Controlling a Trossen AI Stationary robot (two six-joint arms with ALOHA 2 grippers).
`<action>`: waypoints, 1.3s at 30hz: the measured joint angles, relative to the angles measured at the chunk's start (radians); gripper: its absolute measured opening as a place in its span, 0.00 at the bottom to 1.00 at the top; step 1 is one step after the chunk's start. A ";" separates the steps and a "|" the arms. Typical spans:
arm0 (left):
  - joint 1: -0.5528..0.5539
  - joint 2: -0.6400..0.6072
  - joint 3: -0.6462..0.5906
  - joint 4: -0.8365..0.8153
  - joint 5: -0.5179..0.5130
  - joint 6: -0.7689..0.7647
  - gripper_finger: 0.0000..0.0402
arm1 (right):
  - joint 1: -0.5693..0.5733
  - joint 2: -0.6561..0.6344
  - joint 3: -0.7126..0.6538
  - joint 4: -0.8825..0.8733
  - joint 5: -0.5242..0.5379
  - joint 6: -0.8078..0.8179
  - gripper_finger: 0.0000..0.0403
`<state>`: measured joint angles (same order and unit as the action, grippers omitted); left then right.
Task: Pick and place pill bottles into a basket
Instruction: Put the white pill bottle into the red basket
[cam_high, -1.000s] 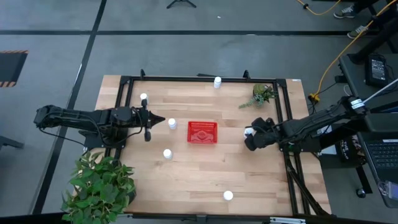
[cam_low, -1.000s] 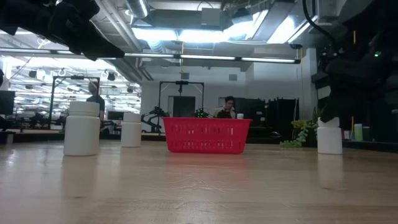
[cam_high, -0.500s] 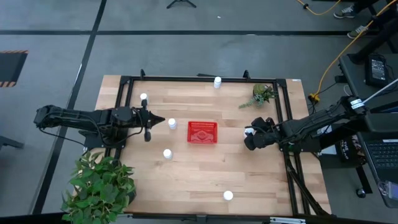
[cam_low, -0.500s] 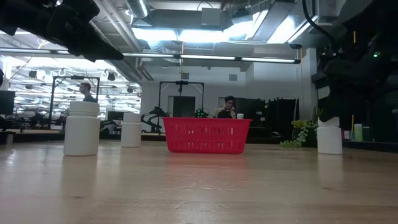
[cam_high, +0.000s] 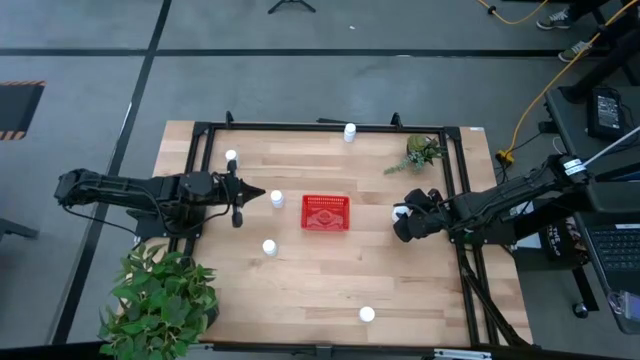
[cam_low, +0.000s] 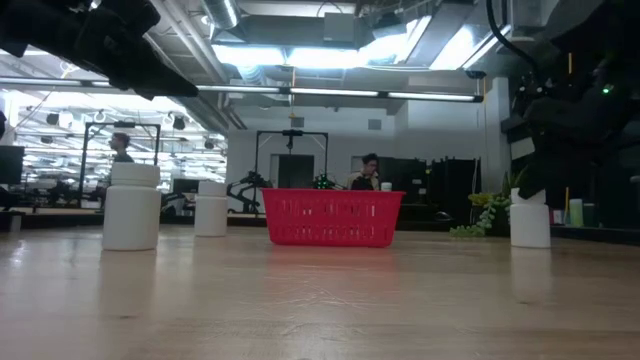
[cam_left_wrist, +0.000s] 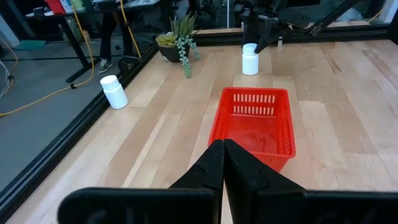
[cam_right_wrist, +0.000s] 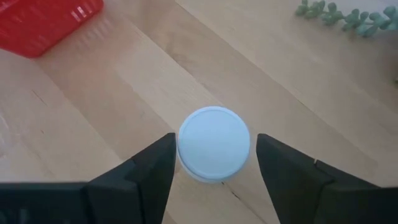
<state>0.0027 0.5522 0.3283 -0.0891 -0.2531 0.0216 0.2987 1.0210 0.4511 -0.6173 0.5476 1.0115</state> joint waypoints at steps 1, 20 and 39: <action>0.000 0.000 0.000 0.000 0.000 0.000 0.01 | 0.000 0.000 0.000 0.000 0.000 0.000 0.56; 0.000 0.000 0.000 0.001 0.000 0.000 0.02 | 0.000 0.051 0.000 0.026 0.018 -0.002 0.56; 0.000 0.000 0.000 0.001 0.000 0.000 0.01 | 0.000 0.051 0.000 0.052 0.029 -0.001 0.38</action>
<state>0.0025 0.5526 0.3283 -0.0879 -0.2531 0.0216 0.2985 1.0718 0.4511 -0.5657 0.5762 1.0103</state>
